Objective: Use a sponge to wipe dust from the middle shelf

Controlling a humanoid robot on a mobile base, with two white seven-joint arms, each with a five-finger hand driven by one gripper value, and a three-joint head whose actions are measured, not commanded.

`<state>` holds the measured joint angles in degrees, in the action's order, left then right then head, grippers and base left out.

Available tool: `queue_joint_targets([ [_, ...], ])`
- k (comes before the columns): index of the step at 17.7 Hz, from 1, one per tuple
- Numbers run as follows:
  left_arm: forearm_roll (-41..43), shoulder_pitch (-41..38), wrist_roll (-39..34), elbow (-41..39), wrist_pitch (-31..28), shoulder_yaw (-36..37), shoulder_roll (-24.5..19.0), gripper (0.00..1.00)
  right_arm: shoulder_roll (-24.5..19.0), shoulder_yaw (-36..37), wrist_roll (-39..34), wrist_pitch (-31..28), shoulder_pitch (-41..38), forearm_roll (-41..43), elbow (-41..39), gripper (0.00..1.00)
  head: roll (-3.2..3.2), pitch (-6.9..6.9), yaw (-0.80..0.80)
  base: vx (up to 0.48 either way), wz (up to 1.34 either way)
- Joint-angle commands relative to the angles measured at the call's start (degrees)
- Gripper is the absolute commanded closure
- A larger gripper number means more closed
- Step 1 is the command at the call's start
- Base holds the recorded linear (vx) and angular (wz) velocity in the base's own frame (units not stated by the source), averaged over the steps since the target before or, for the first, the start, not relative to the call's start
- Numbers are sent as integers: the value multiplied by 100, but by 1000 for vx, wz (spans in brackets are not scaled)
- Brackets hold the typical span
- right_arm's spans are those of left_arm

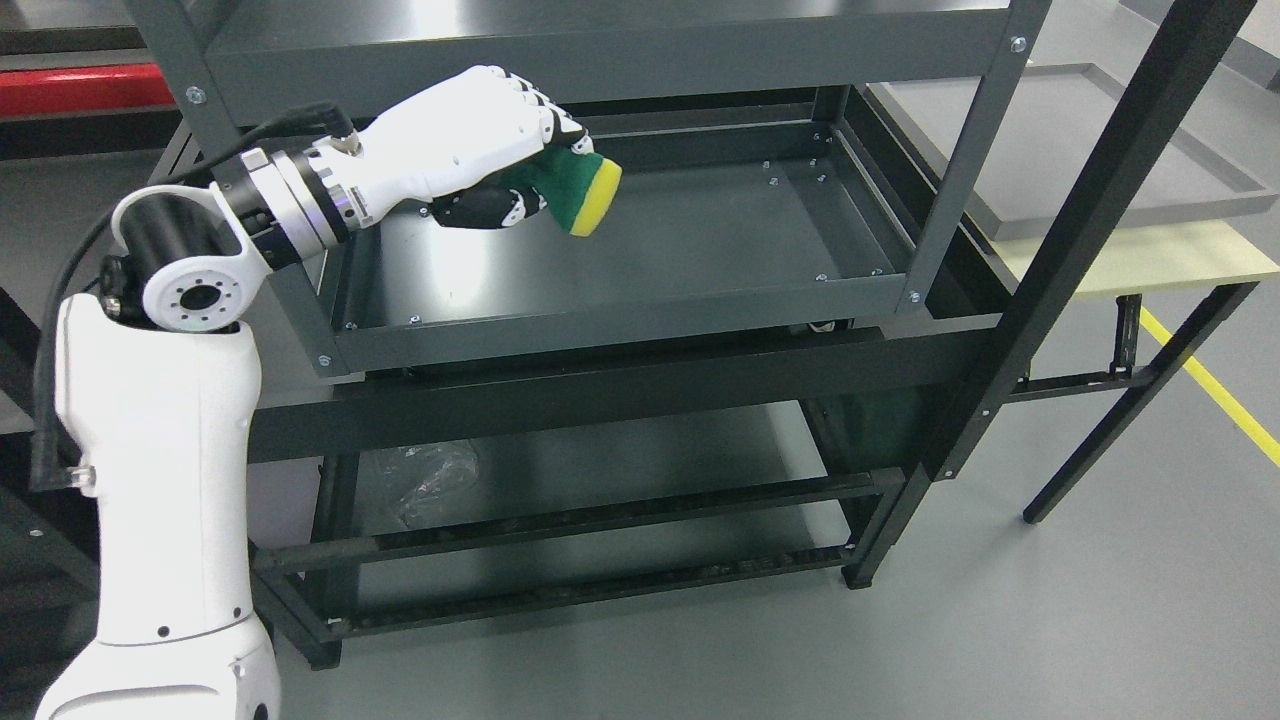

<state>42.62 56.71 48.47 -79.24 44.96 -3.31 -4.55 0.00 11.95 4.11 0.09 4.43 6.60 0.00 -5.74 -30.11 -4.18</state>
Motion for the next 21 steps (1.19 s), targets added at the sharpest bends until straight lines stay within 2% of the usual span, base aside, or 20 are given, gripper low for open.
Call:
queue_joint_targets([
  [1, -552, -160, 14, -48, 4, 515, 355, 94, 100, 0, 2, -414, 5, -1, -100, 0, 0, 0, 0, 0, 0],
  [6, -632, -37, -100, -39, 4, 893, 355, 94, 100, 0, 2, -414, 5, -1, -100, 0, 0, 1, 0, 0, 0],
  [10, -475, 278, -749, -83, 4, 946, 307, 94, 100, 0, 2, -422, -4, -1, -100, 0, 0, 1, 0, 0, 0],
  [12, -456, 332, -996, -83, 4, 841, 157, 94, 100, 0, 2, -414, -4, -1, -100, 0, 0, 1, 0, 0, 0],
  [16, -465, 341, -1304, -92, 4, 95, 25, 93, 100, 0, 2, -414, 5, -1, -100, 0, 0, 1, 0, 4, -12],
  [18, -456, 314, -1296, -109, 4, 23, -150, 94, 100, 0, 2, -414, -4, -1, -100, 0, 0, 1, 0, 0, 0],
  [21, -62, 367, -1209, -136, 4, 67, -685, 94, 100, 0, 11, -414, -4, -1, -100, 0, 0, 1, 0, 0, 0],
])
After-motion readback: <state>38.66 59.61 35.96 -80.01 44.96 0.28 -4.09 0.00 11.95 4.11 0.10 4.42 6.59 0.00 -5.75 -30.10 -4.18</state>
